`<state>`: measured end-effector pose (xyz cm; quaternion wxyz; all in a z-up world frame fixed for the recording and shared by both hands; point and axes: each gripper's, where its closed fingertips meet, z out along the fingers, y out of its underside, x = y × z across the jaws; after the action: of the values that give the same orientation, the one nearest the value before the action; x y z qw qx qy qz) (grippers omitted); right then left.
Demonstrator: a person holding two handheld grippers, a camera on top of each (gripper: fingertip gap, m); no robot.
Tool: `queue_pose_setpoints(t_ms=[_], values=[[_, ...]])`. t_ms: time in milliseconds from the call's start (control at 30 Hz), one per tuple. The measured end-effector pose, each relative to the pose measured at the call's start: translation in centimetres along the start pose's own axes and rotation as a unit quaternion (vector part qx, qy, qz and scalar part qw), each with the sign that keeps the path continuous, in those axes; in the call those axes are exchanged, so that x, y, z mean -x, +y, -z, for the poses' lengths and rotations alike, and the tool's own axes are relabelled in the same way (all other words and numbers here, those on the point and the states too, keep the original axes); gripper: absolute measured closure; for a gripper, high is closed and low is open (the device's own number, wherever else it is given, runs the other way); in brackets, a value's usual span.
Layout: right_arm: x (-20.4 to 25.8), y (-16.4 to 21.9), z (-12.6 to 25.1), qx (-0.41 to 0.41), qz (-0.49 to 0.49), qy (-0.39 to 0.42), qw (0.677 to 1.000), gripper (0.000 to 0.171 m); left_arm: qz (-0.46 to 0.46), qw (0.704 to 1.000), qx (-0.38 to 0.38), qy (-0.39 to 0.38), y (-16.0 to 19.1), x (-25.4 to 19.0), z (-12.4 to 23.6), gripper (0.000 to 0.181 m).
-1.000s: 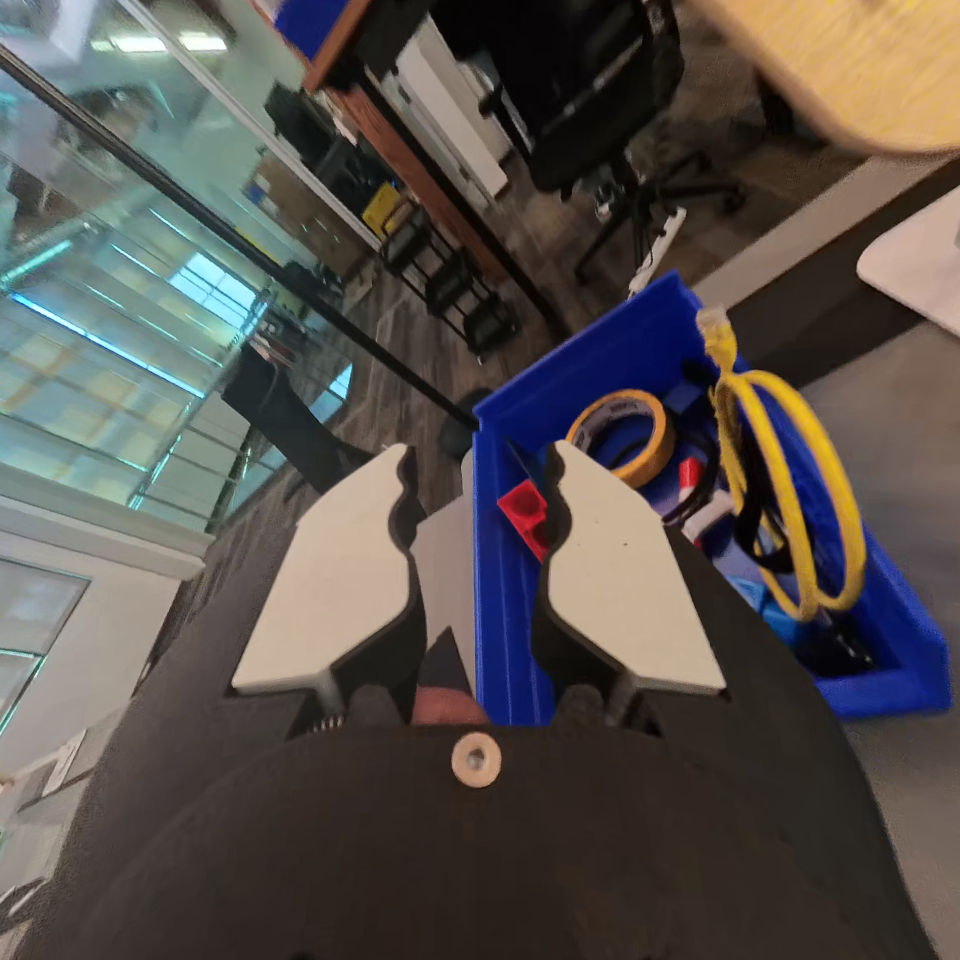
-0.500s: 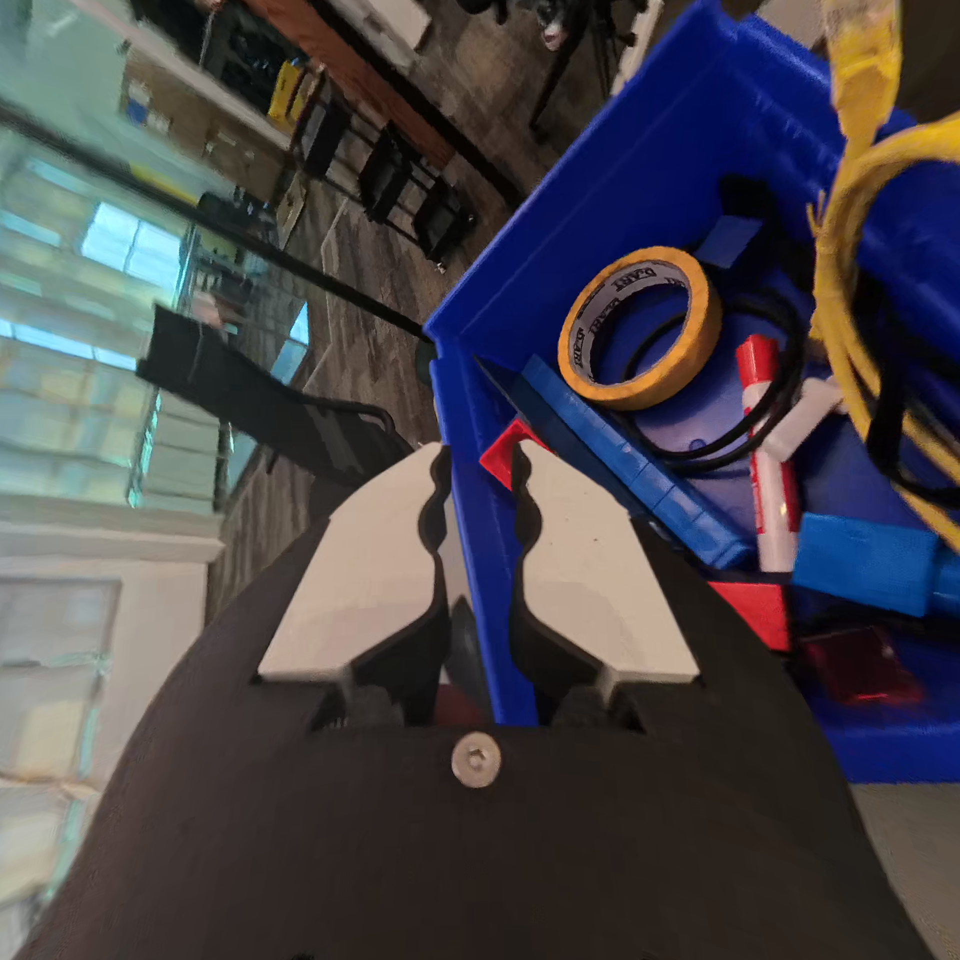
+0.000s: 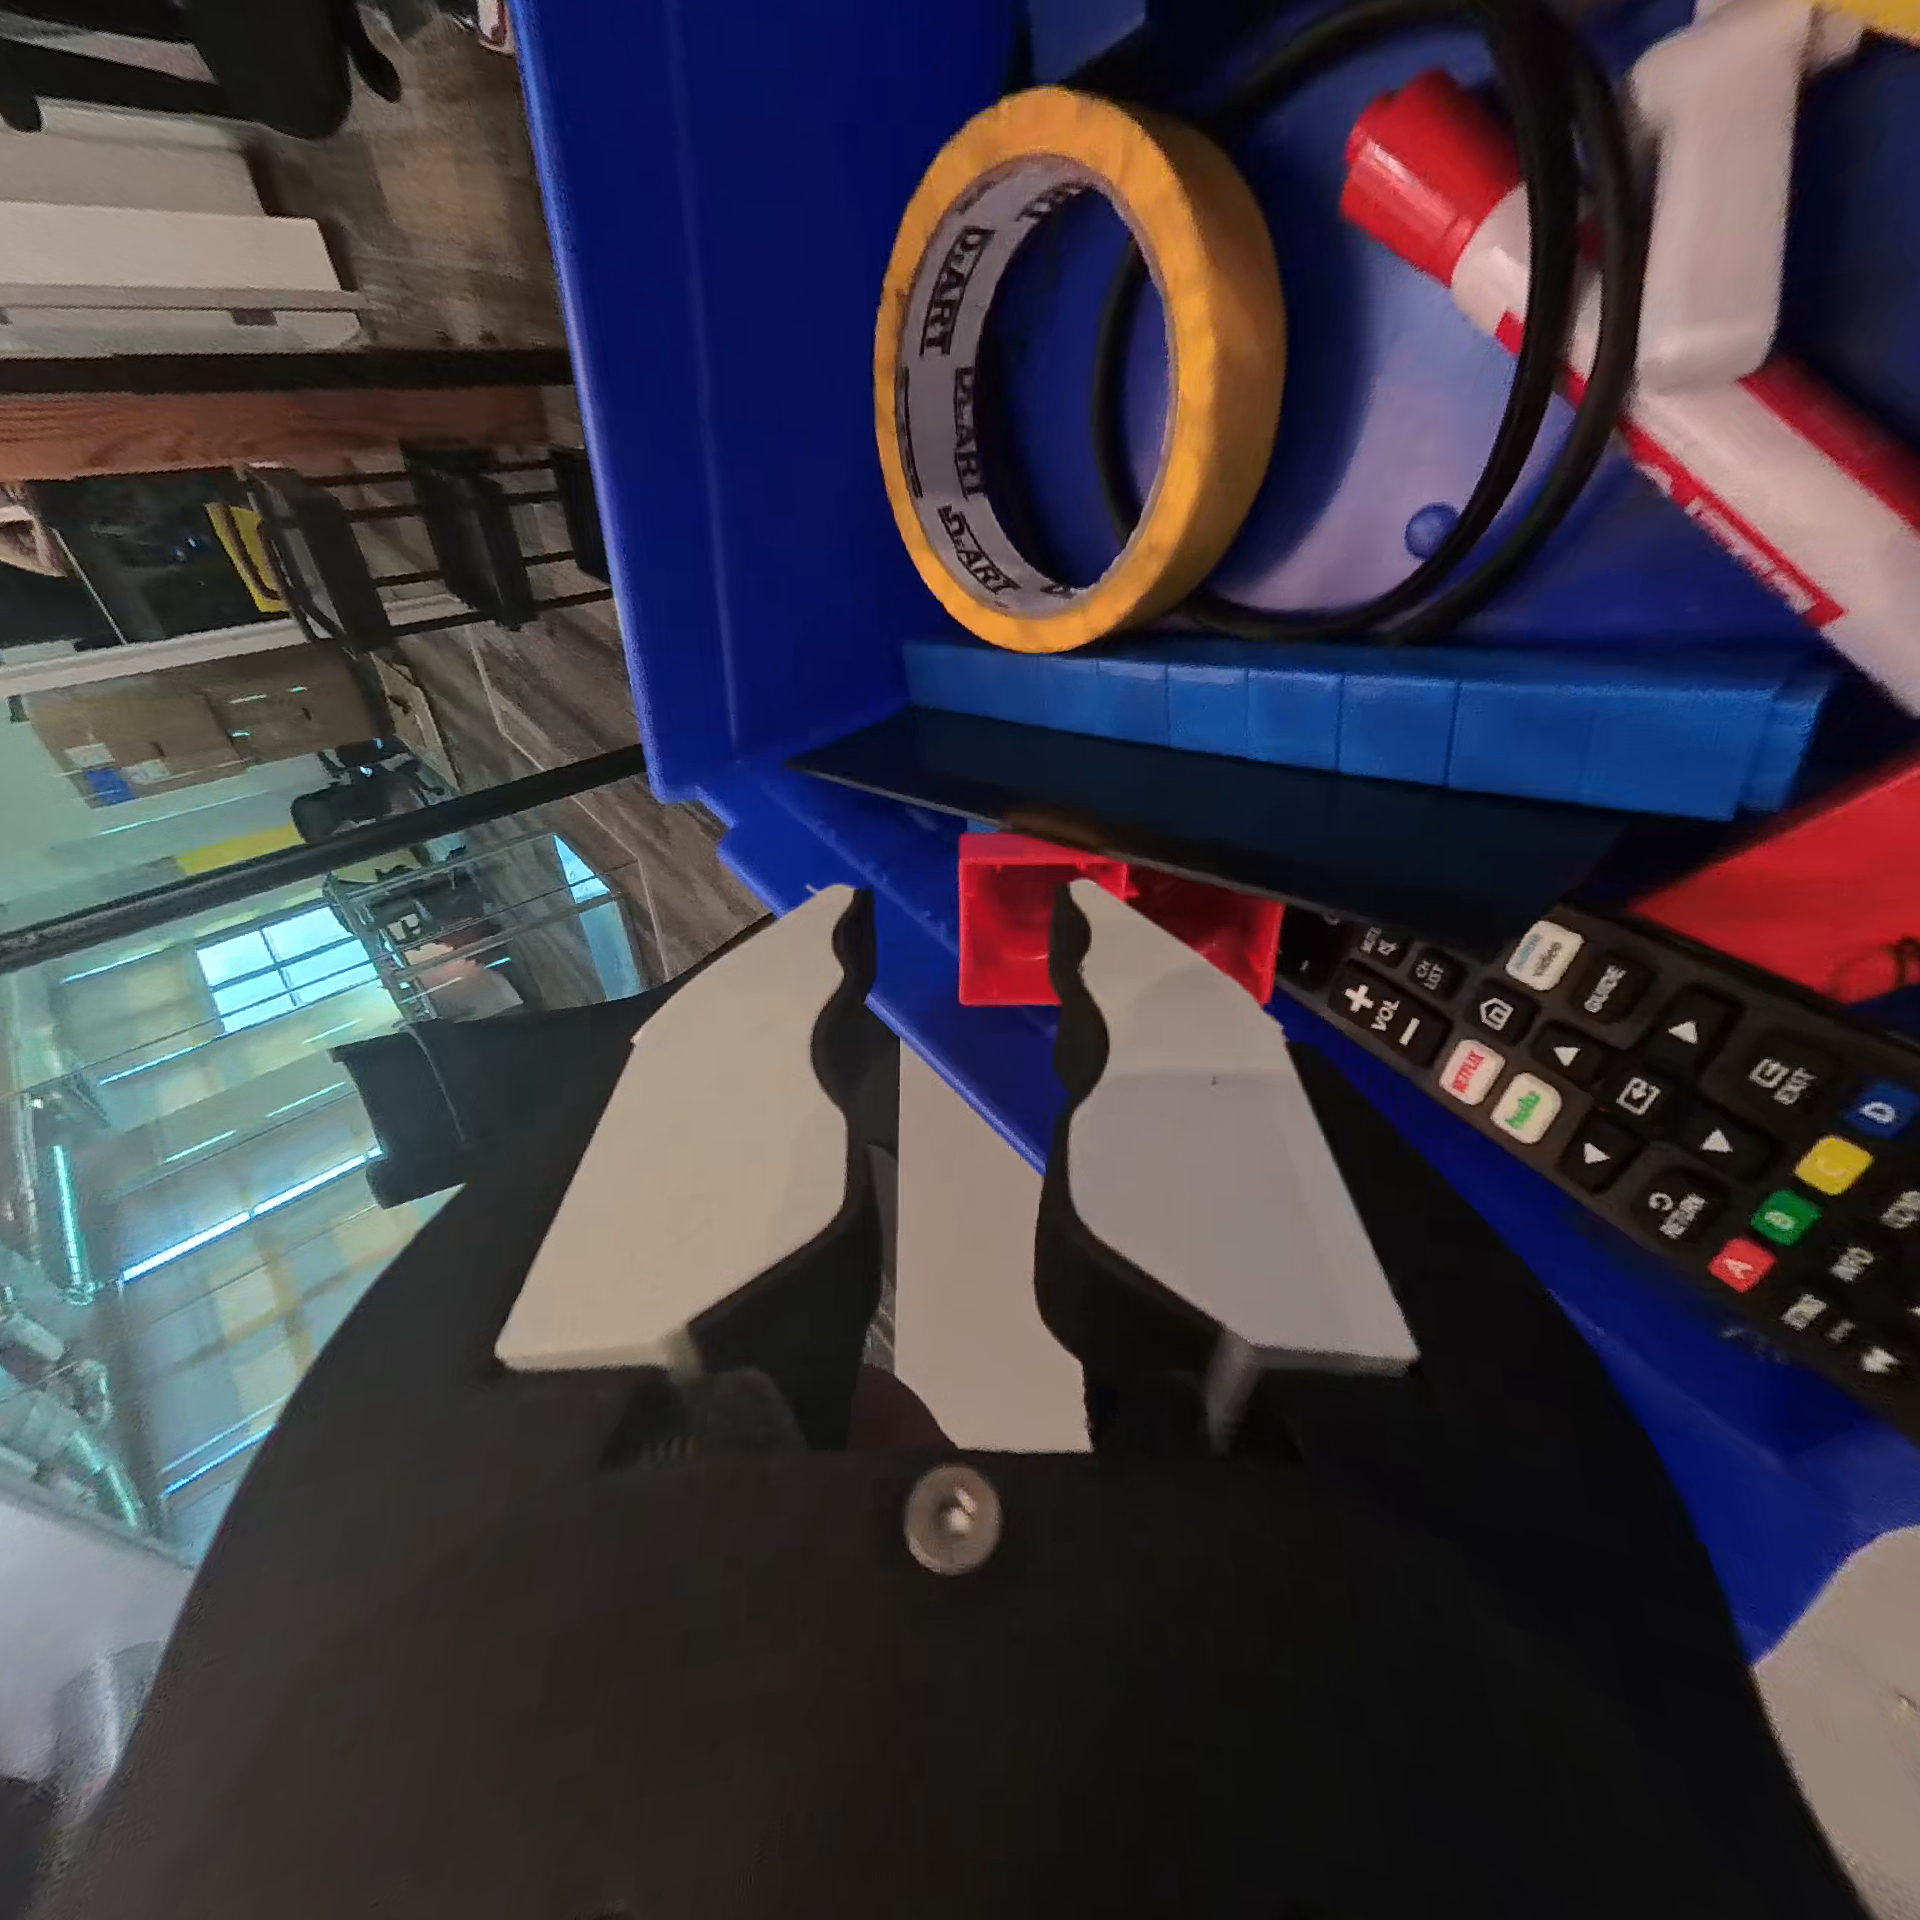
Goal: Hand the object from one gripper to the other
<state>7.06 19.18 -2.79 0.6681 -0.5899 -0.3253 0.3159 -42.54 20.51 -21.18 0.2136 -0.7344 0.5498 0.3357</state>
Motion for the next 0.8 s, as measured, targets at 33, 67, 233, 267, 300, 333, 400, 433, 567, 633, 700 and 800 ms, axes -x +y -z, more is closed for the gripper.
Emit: queue_pose_setpoints(t_ms=[33,67,233,267,300,333,400,433,567,633,700,800], values=[[-0.1,0.1,0.0,0.0,-0.002,0.001,1.0,0.108,-0.003,1.0,0.005,0.006,0.2,-0.2,-0.2,0.151],[-0.2,0.1,0.0,0.0,-0.003,0.002,1.0,0.108,-0.008,1.0,0.009,0.012,0.4,-0.3,-0.5,0.153],[-0.3,0.6,-0.2,0.007,-0.004,0.002,1.0,0.109,-0.023,0.999,0.024,0.021,0.9,-0.7,-2.1,0.167],[-0.3,0.8,-0.3,0.009,-0.003,0.002,1.0,0.109,-0.023,0.999,0.027,0.018,1.0,-0.7,-2.4,0.168],[-0.2,0.8,-0.3,0.01,-0.001,0.002,1.0,0.109,-0.019,0.999,0.026,0.009,1.0,-0.4,-2.6,0.174],[-0.3,0.9,-0.3,0.011,0.0,0.003,1.0,0.109,-0.016,0.999,0.03,0.003,1.2,-0.2,-2.7,0.175],[-0.3,0.8,-0.3,0.01,0.0,0.004,1.0,0.109,-0.009,0.999,0.03,-0.007,1.4,0.2,-2.6,0.179],[-0.3,0.7,-0.2,0.008,-0.001,0.004,1.0,0.108,-0.002,1.0,0.026,-0.016,1.5,0.5,-2.4,0.179],[-0.2,0.5,-0.2,0.004,-0.001,0.0,1.0,0.108,0.017,0.998,0.019,-0.053,2.0,1.5,-1.1,0.179],[0.0,0.3,-0.1,0.0,0.001,-0.003,1.0,0.109,0.03,0.995,0.004,-0.091,1.9,2.6,0.4,0.179],[0.4,0.0,-0.1,-0.005,0.006,-0.011,1.0,0.108,0.045,0.991,-0.003,-0.125,2.0,3.7,2.5,0.18],[1.6,-0.5,0.0,-0.016,0.025,-0.031,0.999,0.108,0.086,0.981,-0.051,-0.165,1.2,5.1,6.4,0.18]])
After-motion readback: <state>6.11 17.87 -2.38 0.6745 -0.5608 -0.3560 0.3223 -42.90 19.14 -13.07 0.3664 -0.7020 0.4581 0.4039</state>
